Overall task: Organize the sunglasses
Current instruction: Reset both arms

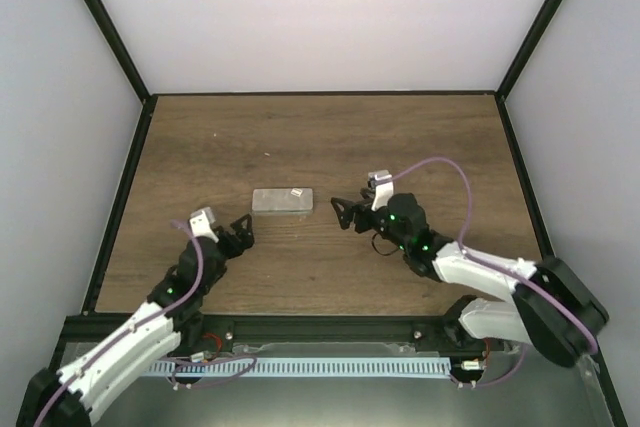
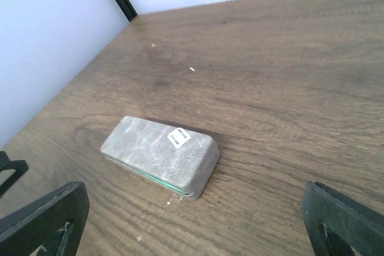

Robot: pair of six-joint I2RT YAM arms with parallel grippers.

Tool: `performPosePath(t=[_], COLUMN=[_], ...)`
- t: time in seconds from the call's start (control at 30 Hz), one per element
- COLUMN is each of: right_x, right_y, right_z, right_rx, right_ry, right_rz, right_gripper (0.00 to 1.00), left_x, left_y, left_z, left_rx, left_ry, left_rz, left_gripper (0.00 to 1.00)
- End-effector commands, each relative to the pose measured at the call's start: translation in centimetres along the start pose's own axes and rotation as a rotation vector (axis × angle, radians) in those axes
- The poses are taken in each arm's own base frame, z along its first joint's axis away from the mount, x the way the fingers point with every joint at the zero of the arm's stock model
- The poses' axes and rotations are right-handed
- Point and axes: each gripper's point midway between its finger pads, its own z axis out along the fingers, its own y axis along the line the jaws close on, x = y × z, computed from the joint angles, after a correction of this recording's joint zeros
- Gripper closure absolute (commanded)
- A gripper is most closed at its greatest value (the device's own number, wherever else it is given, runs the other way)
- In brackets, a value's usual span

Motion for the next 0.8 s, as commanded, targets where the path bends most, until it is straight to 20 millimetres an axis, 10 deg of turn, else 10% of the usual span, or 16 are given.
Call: performPosePath(t=[0.0,0.77], right_x=[-1.5,-0.4], right_y=[0.8,-0.8], right_z=[-3.2,-9.6], right_rx=[-0.044,-0.028], right_ry=[-0.103,-0.194], right_rz=[0.02,0.064], right_gripper=[0.0,0.0], left_x=[-1.6,-1.6], left_y=[1.2,-0.3], left_z=[-1.9,-1.6], left_rx=[0.017,0.042], left_ry=[-0.144,-0.105], left_rz=[-0.103,-0.098], left_gripper=[0.0,0.0])
